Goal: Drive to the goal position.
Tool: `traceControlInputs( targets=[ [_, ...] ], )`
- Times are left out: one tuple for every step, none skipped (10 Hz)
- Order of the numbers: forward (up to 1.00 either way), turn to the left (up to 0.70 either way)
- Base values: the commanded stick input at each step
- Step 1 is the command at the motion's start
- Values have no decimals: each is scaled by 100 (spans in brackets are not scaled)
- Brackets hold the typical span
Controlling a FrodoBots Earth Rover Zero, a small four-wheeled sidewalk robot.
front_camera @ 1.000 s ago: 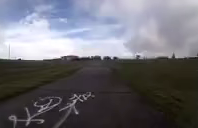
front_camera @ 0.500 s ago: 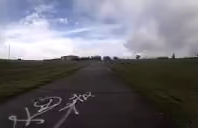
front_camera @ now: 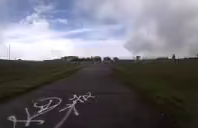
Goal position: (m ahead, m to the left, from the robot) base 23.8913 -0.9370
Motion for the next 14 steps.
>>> traceControlInputs(
  targets=[
    [100, 0],
    [100, 0],
    [100, 0],
    [100, 0],
    [100, 0],
    [100, 0],
    [100, 0],
    [100, 0],
    [100, 0],
    [100, 0],
    [100, 0],
    [100, -11],
    [100, -36],
    [100, -26]
  ],
)
